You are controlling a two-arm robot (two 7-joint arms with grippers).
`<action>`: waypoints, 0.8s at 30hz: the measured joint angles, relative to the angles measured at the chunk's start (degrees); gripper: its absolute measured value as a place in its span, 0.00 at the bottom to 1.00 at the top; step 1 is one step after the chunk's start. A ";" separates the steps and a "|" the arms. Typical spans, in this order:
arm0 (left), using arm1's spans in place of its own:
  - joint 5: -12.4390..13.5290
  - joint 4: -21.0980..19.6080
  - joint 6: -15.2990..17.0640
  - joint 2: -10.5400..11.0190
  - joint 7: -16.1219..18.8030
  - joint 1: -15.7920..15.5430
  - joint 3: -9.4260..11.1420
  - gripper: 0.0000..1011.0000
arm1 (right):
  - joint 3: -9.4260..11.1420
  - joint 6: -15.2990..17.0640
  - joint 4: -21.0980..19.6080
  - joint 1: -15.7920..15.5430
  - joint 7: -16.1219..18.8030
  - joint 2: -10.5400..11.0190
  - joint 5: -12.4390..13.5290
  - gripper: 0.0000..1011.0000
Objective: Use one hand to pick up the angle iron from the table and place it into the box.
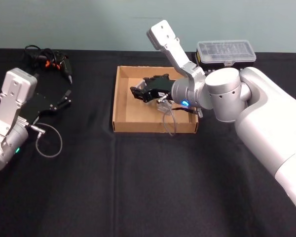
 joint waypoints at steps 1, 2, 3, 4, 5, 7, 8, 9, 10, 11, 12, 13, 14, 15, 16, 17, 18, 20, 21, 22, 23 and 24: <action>0.00 0.00 0.00 0.00 0.00 0.00 0.00 1.00 | 0.01 -0.03 -0.08 -0.05 0.01 0.05 0.02 0.55; 0.00 0.00 0.00 0.00 0.00 0.00 0.00 1.00 | 0.02 -0.05 -0.12 -0.07 0.01 0.06 0.03 0.55; 0.00 0.01 -0.01 0.00 0.00 0.00 -0.01 1.00 | 0.00 -0.04 -0.09 -0.05 0.01 0.05 0.00 0.59; 0.01 -0.01 0.00 0.00 0.00 0.00 0.00 1.00 | -0.16 0.41 1.18 0.61 -0.27 -0.48 -0.39 0.60; 0.02 -0.01 0.00 -0.01 0.00 -0.01 0.00 1.00 | -0.26 0.68 1.74 0.96 -0.44 -0.79 -0.67 0.65; 0.00 0.00 -0.01 0.00 0.00 0.00 -0.01 1.00 | 0.29 -0.79 -0.33 -0.44 -0.14 0.29 -0.61 0.71; 0.00 0.01 0.00 0.00 0.00 0.00 0.00 1.00 | 0.57 -1.28 -1.03 -0.95 0.06 0.65 -0.57 0.72; 0.00 0.01 0.00 0.00 0.00 0.00 0.00 1.00 | 1.43 -2.24 -2.98 -2.23 0.45 1.63 -0.30 0.76; 0.00 0.01 0.00 0.00 0.00 0.00 0.00 1.00 | 1.86 -2.73 -4.12 -2.93 0.62 2.16 -0.07 0.79; 0.00 0.00 0.00 0.00 0.00 0.00 0.00 1.00 | 2.74 -3.67 -6.74 -4.63 1.00 3.32 0.38 0.85; 0.00 0.00 0.00 0.00 0.00 0.00 0.00 1.00 | 3.24 -4.15 -8.24 -5.47 1.20 3.96 0.66 0.86; 0.00 0.01 0.00 0.00 0.00 0.00 0.00 1.00 | 3.70 -4.53 -9.84 -6.49 1.50 4.73 0.93 0.88; 0.00 0.00 0.00 0.00 0.00 0.00 0.00 1.00 | 4.23 -4.89 -11.67 -7.50 1.72 5.52 1.23 0.90; 0.00 0.01 0.00 0.00 0.00 0.00 0.00 1.00 | 5.19 -5.53 -14.91 -9.54 2.13 7.04 1.86 0.91; 0.00 0.00 0.00 0.00 0.00 0.00 0.00 1.00 | 5.61 -5.81 -16.16 -10.32 2.28 7.61 2.20 0.95; 0.00 0.00 0.00 0.00 0.00 0.00 0.00 1.00 | 6.17 -6.11 -17.63 -11.31 2.38 8.34 2.55 0.97; 0.00 0.00 0.00 0.00 0.00 0.00 0.00 1.00 | 6.78 -6.52 -19.23 -12.44 2.44 9.11 2.98 0.99; 0.00 0.00 0.00 0.00 0.00 0.00 0.00 1.00 | 9.09 -8.85 -24.65 -16.67 2.47 11.99 4.41 0.99; 0.00 0.00 0.00 0.00 0.00 0.00 0.00 1.00 | 9.52 -9.32 -25.58 -17.42 2.47 12.47 4.76 0.99; 0.00 0.00 0.00 0.00 0.00 0.00 0.00 1.00 | 9.52 -9.32 -25.58 -17.42 2.47 12.47 4.76 0.99; 0.00 0.00 0.00 0.00 0.00 0.00 0.00 1.00 | 10.93 -10.45 -27.83 -19.76 2.44 13.94 5.73 0.99; 0.00 0.00 0.00 0.00 0.00 0.00 0.00 1.00 | 11.61 -11.03 -28.86 -20.91 2.45 14.63 6.23 0.99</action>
